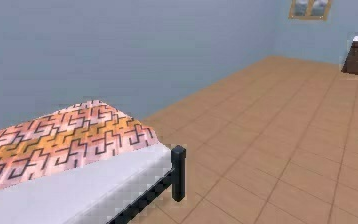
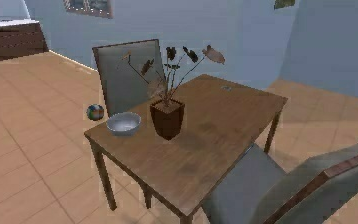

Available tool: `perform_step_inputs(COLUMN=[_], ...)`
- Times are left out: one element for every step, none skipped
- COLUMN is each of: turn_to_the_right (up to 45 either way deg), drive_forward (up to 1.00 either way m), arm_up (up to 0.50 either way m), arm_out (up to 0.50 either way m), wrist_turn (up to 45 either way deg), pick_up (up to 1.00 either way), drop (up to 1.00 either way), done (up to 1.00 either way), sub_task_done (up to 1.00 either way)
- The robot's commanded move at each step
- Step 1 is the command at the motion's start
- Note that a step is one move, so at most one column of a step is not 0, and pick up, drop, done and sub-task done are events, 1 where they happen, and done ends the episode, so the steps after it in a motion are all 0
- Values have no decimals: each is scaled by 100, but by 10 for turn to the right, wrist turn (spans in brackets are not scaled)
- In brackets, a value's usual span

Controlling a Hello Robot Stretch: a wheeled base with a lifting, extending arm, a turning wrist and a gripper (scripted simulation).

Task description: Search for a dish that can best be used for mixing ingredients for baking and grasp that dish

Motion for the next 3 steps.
perform_step_inputs(turn_to_the_right=[-120,450,420], drive_forward=[0,0,0], arm_up=[0,0,0], arm_out=[0,0,0], wrist_turn=[0,0,0], pick_up=[0,0,0], drop=[0,0,0], done=[0,0,0], sub_task_done=[0,0,0])
